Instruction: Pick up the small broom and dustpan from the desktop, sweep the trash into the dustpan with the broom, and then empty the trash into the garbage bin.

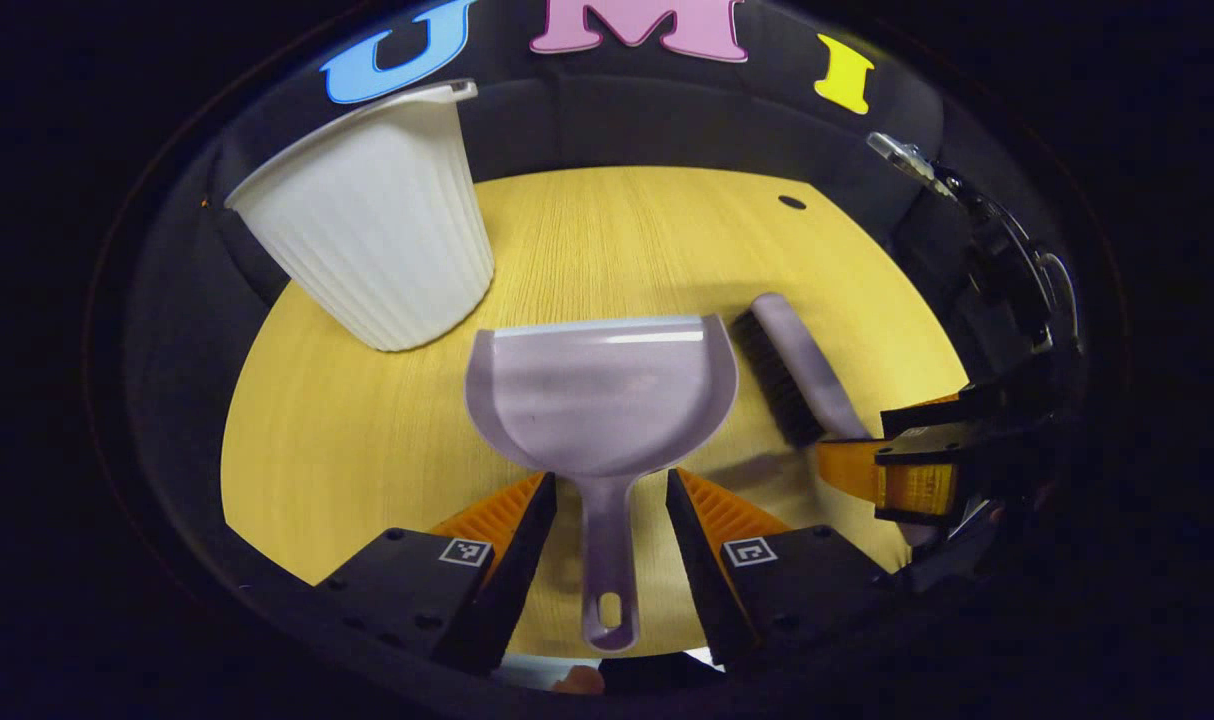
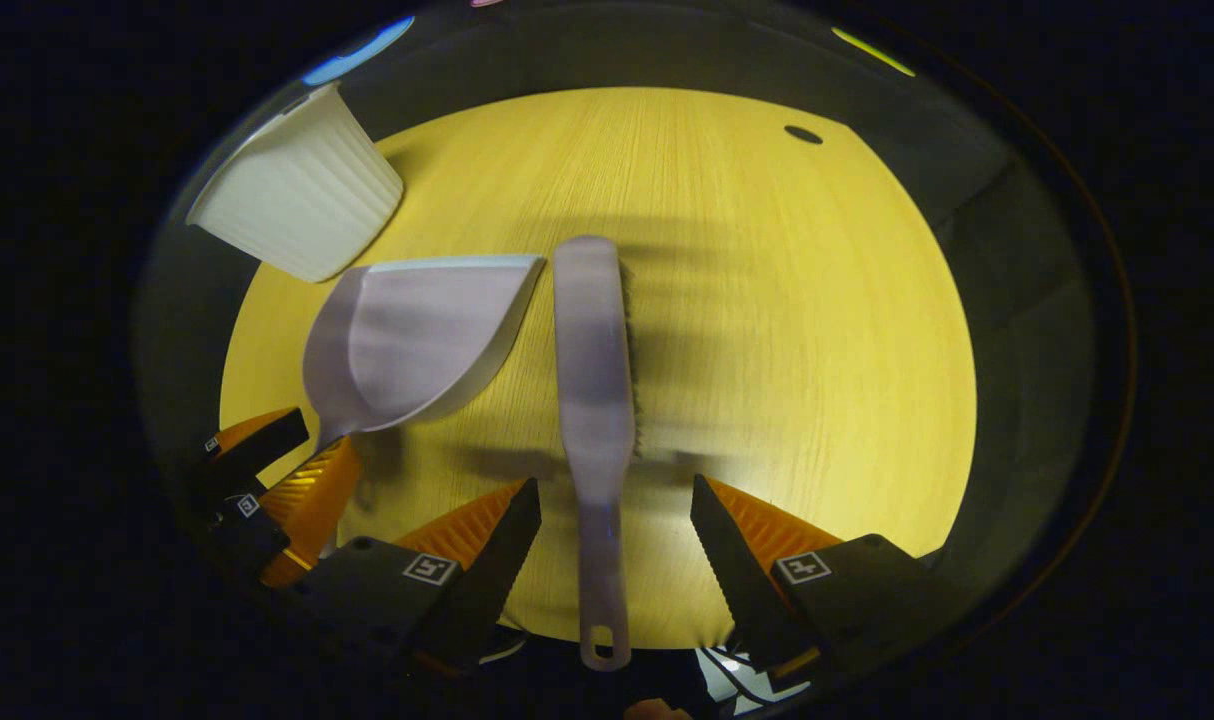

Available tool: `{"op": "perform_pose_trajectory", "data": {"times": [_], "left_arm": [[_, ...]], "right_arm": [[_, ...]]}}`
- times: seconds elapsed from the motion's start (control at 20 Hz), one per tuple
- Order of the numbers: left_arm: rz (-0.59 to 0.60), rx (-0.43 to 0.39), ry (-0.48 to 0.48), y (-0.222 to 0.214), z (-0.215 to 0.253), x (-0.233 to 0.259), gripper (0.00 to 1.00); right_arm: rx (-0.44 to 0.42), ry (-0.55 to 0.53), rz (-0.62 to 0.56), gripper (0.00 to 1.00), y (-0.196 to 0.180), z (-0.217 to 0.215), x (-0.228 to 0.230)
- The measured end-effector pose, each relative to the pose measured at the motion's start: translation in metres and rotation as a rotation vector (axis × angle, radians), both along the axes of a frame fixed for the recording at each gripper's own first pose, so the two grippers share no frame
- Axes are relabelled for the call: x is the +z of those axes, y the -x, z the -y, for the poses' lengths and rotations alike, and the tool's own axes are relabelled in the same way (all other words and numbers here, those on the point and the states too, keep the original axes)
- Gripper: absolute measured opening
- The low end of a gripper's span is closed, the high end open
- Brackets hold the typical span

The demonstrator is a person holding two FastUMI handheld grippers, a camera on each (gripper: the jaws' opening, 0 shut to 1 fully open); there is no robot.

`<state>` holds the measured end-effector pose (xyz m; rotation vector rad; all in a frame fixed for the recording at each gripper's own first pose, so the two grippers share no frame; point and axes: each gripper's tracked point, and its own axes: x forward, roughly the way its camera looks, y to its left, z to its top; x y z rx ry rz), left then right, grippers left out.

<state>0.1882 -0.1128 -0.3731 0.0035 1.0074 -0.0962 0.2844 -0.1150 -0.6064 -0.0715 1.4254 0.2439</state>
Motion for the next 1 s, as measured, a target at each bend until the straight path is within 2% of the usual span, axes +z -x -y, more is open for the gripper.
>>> {"op": "perform_pose_trajectory", "data": {"times": [0.1, 0.15, 0.3, 0.4, 0.55, 0.75, 1.0], "left_arm": [[0.139, -0.009, 0.032, -0.001, 0.006, 0.043, 0.78], [0.202, -0.019, 0.039, 0.002, 0.005, 0.06, 0.79], [0.396, -0.033, 0.019, 0.014, -0.005, 0.117, 0.79], [0.564, -0.029, 0.035, 0.036, -0.009, 0.165, 0.79], [0.777, -0.029, 0.046, 0.07, -0.02, 0.2, 0.78], [0.907, -0.044, 0.09, 0.085, -0.024, 0.211, 0.76], [0.923, -0.051, 0.077, 0.087, -0.019, 0.208, 0.76]], "right_arm": [[0.009, -0.014, 0.102, 0.99, -0.008, 0.003, 0.034], [-0.002, -0.041, 0.151, 0.99, -0.012, -0.001, 0.053], [-0.053, -0.12, 0.327, 0.99, -0.028, -0.014, 0.118], [-0.074, -0.142, 0.481, 0.99, -0.035, -0.022, 0.169], [-0.072, -0.135, 0.674, 0.98, -0.032, -0.026, 0.223], [-0.157, -0.207, 0.86, 0.98, -0.031, -0.046, 0.283], [-0.144, -0.185, 0.965, 0.98, -0.022, -0.065, 0.315]]}}
